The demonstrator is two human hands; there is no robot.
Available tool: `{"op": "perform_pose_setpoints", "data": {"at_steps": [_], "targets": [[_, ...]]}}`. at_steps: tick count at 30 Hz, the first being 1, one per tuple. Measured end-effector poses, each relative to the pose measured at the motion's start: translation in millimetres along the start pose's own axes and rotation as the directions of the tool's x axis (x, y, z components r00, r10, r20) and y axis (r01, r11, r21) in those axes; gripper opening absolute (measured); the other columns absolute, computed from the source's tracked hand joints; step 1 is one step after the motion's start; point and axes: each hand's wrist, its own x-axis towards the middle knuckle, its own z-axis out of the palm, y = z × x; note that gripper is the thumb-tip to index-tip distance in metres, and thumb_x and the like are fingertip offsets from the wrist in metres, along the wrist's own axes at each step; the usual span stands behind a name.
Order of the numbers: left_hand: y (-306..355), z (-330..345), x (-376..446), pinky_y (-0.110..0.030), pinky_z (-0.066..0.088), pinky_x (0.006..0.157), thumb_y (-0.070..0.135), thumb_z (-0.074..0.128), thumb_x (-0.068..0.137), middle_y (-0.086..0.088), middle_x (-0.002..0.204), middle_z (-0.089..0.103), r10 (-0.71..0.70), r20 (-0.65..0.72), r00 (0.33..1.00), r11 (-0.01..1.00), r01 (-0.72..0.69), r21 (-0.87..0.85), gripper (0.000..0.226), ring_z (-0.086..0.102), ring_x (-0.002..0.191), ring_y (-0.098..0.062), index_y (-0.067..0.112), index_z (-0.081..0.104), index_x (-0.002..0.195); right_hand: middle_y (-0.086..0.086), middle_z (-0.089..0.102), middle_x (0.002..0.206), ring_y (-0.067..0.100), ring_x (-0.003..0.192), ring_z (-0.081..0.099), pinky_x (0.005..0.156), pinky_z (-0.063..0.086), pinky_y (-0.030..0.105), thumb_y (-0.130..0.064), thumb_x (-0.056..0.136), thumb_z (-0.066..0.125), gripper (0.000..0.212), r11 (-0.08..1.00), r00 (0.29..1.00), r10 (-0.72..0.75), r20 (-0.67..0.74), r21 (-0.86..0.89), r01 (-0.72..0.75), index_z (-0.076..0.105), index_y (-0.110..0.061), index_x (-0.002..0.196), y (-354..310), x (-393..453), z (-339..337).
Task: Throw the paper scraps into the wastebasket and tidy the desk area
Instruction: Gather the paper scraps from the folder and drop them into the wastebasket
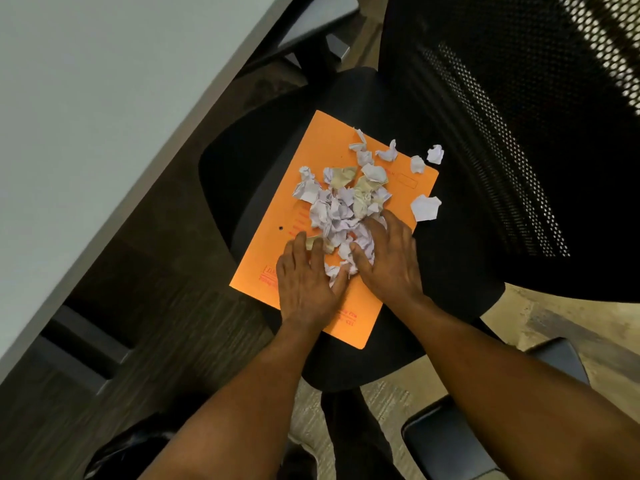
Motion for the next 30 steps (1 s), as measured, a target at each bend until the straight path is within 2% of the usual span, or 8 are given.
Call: {"op": "perform_pose_setpoints", "data": {"at_steps": [3,5,8,11,16,22,27,30], "targets": [[-5.6,7.5,-5.5,-0.047,0.037,0.100,0.041,0.047,0.094,-0.018,0.139,0.049,0.022,-0.050,0.999,1.000,-0.021,0.019,0.041,0.042,0.127,-0.034,0.010,0.057,0.120,0.018,0.048,0.136,0.030,0.121,0.041,0.095,0.045,0.050,-0.041,0.093,0.048,0.044,0.999,1.000,-0.022,-0.021,-0.034,0.021,0.051,-0.013,0.127,7.9,-3.7,3.9],[-8.1,11.0,-7.5,-0.046,0.040,0.096,0.035,0.042,0.093,-0.018,0.135,0.053,-0.006,-0.094,0.996,1.000,0.005,-0.014,0.038,0.048,0.122,-0.036,0.009,0.060,0.114,0.020,0.051,0.133,0.029,0.118,0.041,0.094,0.047,0.049,-0.037,0.093,0.046,0.043,1.000,0.997,-0.031,-0.073,-0.008,0.030,0.049,-0.011,0.126,11.9,-6.8,7.5],[-8.5,13.4,-8.5,-0.044,0.036,0.093,0.044,0.038,0.092,-0.016,0.134,0.054,0.013,-0.134,0.991,0.999,-0.018,-0.030,0.045,0.046,0.122,-0.034,0.012,0.060,0.117,0.019,0.050,0.137,0.029,0.121,0.043,0.095,0.041,0.046,-0.044,0.090,0.044,0.055,0.999,0.996,-0.044,-0.080,-0.006,0.043,0.038,-0.013,0.136,9.7,-8.6,11.6],[-8.9,13.8,-6.6,-0.041,0.031,0.087,0.056,0.036,0.091,-0.016,0.129,0.056,0.112,-0.117,0.987,0.993,-0.106,0.056,0.056,0.044,0.118,-0.031,0.015,0.062,0.117,0.014,0.050,0.136,0.028,0.120,0.042,0.090,0.038,0.044,-0.060,0.086,0.044,0.069,0.992,0.997,-0.060,-0.050,-0.114,0.054,0.043,-0.014,0.137,6.3,-4.1,14.2],[-11.0,19.6,-5.0,-0.040,0.036,0.074,0.046,0.044,0.090,-0.015,0.114,0.062,0.241,-0.123,0.963,0.962,-0.220,0.159,0.046,0.050,0.100,-0.032,0.012,0.062,0.116,0.014,0.058,0.123,0.029,0.107,0.047,0.080,0.039,0.042,-0.053,0.087,0.051,0.049,0.962,0.979,-0.184,-0.091,-0.219,0.161,0.060,-0.016,0.117,8.0,-3.0,18.0],[-12.6,17.6,4.6,-0.039,0.041,0.061,0.034,0.052,0.088,-0.014,0.096,0.062,0.358,-0.145,0.922,0.930,-0.339,0.143,0.030,0.054,0.079,-0.032,0.011,0.063,0.104,0.015,0.061,0.109,0.033,0.092,0.055,0.070,0.041,0.041,-0.035,0.088,0.047,0.038,0.923,0.952,-0.306,-0.029,-0.254,0.289,0.047,-0.022,0.124,6.9,-2.2,14.6],[-16.5,14.4,11.9,-0.038,0.040,0.057,0.042,0.045,0.095,-0.012,0.088,0.060,0.420,-0.146,0.896,0.906,-0.404,0.126,0.034,0.051,0.073,-0.030,0.012,0.061,0.091,0.016,0.060,0.105,0.033,0.089,0.053,0.069,0.041,0.042,-0.041,0.094,0.041,0.030,0.909,0.942,-0.336,0.000,-0.261,0.324,0.050,-0.021,0.113,10.7,-2.4,13.4],[-20.3,14.9,12.1,-0.036,0.038,0.054,0.052,0.050,0.092,-0.011,0.084,0.060,0.495,-0.138,0.858,0.866,-0.475,0.153,0.043,0.052,0.071,-0.030,0.012,0.063,0.090,0.015,0.061,0.098,0.033,0.082,0.055,0.066,0.042,0.041,-0.045,0.095,0.043,0.034,0.910,0.941,-0.337,-0.013,-0.262,0.322,0.060,-0.017,0.102,12.6,0.7,13.9]]}}
